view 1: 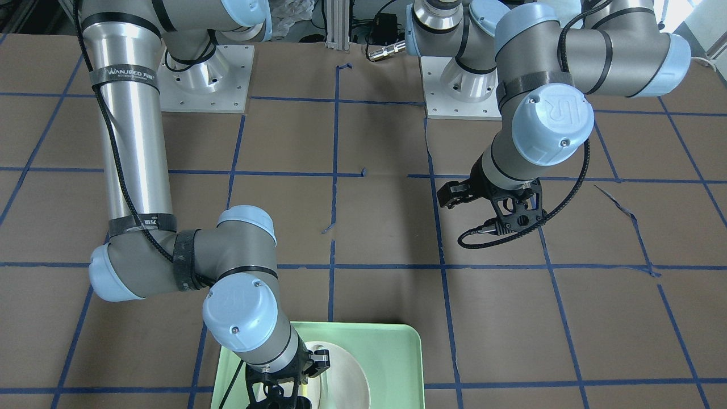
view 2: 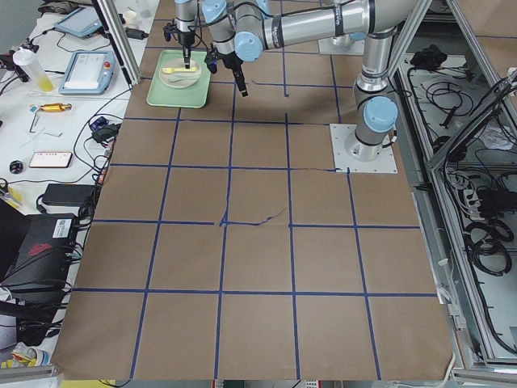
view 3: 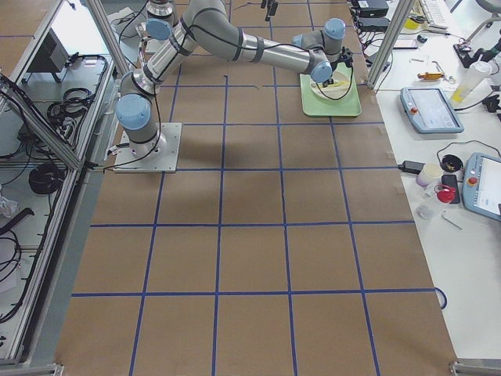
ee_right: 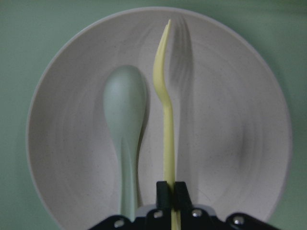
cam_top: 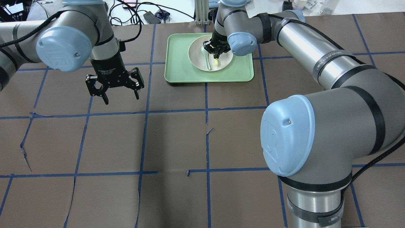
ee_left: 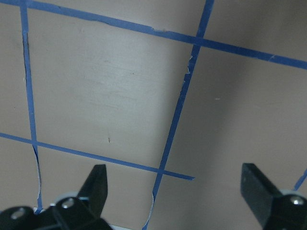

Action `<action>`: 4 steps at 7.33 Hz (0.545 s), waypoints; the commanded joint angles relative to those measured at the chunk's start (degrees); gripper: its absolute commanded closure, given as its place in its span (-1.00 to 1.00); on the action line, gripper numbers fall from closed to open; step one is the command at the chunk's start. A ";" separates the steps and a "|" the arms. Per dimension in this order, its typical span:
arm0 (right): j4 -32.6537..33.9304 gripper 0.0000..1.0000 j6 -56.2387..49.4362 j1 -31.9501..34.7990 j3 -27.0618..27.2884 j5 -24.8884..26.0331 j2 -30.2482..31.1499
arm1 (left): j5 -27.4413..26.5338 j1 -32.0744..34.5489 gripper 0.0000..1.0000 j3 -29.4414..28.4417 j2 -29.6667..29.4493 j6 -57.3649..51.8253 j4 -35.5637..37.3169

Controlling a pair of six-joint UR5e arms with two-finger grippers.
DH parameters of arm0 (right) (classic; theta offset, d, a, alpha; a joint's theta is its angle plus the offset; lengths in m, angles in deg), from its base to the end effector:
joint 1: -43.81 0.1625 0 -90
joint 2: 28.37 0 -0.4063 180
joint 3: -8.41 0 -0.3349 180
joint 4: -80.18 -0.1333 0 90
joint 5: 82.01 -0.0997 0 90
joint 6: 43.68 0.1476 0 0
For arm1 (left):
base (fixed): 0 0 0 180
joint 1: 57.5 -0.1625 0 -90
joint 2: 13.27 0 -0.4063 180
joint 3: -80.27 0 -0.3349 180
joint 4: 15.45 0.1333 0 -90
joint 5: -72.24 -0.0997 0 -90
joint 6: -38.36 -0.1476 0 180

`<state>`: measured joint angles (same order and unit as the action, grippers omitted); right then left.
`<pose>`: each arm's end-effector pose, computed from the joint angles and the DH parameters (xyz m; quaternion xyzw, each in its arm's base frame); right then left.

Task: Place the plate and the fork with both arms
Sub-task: 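Lift the yellow fork with the right gripper onto the tray beside the plate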

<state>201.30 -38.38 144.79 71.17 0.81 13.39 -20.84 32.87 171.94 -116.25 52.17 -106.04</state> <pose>0.2898 -0.6972 0.1864 -0.0548 0.9927 -0.0783 0.0742 -0.1284 -0.4719 0.3053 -0.1124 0.9844 0.1283 0.0428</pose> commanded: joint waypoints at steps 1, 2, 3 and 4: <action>-2.53 1.00 0.33 -0.17 -0.18 2.94 3.31 | 0.00 -0.02 -1.00 -0.09 0.06 -0.10 0.32; -3.16 1.00 0.67 -0.26 -0.27 5.93 4.12 | -0.09 -0.11 -1.00 -0.09 0.15 -0.10 0.41; -3.17 1.00 0.50 -1.04 -0.01 8.39 4.13 | -0.09 -0.11 -1.00 -0.09 0.33 -0.10 0.50; -3.08 1.00 0.67 -1.92 0.60 9.03 4.13 | -0.09 -0.02 -1.00 -0.09 0.41 0.17 0.50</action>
<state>198.33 -37.81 143.84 71.22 8.06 17.33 -20.91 32.79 171.86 -115.98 52.13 -105.59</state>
